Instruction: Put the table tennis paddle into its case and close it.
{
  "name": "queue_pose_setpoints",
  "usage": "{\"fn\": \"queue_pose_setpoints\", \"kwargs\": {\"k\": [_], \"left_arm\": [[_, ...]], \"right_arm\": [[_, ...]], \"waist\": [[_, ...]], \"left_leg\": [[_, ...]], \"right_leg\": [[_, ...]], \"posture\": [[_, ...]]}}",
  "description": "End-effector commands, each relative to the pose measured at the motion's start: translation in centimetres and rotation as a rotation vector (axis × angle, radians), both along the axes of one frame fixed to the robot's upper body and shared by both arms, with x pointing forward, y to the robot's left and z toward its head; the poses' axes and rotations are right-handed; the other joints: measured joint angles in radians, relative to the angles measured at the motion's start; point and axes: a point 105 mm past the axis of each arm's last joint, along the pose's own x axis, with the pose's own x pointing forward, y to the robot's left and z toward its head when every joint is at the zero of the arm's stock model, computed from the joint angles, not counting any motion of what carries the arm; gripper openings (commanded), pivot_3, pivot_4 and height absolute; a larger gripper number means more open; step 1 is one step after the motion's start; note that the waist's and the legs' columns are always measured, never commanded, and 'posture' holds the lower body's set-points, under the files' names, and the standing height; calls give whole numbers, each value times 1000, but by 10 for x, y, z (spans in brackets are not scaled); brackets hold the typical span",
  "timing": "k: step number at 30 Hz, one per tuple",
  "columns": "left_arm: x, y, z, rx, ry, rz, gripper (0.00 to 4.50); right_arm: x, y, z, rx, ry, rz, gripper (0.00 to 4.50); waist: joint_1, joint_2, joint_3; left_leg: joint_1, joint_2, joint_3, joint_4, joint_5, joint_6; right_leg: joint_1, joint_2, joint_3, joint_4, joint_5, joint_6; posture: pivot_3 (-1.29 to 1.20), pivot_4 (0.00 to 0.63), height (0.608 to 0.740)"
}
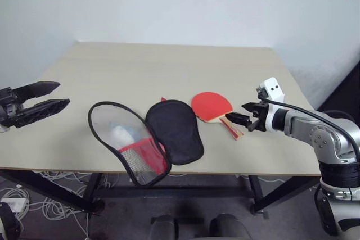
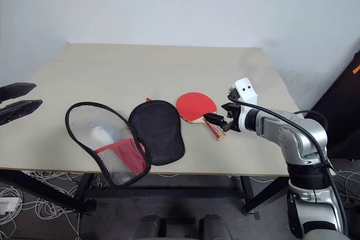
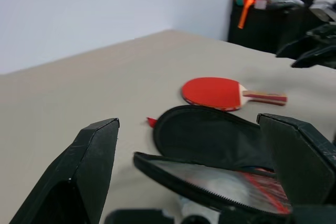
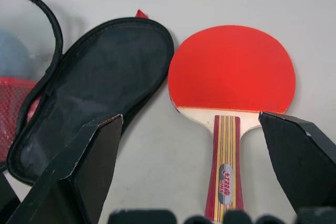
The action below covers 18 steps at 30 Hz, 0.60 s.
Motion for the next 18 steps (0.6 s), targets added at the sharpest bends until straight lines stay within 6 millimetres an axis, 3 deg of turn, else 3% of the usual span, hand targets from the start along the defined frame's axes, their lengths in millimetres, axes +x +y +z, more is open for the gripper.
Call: {"fn": "queue_pose_setpoints", "kwargs": {"k": [1, 7, 18], "left_arm": [[5, -12, 4, 17, -16, -49, 4475], [13, -30, -4, 3, -21, -98, 4475], [13, -66, -14, 21, -22, -173, 4475]], "right_arm": [[1, -9, 13, -89, -42, -6, 4500], [-5, -26, 7, -267, -15, 39, 4500], [27, -16, -36, -290, 57, -13, 4500]], "waist": [[1, 0, 0], [-1, 0, 0], [-8, 0, 0]], "left_leg": [[0, 0, 0, 0, 0, 0], [-1, 0, 0, 1, 0, 0], [-1, 0, 1, 1, 0, 1]], "right_leg": [[0, 0, 0, 0, 0, 0], [0, 0, 0, 0, 0, 0], [-1, 1, 2, 1, 0, 0]], "posture": [[0, 0, 740], [0, 0, 740], [0, 0, 740]]}}
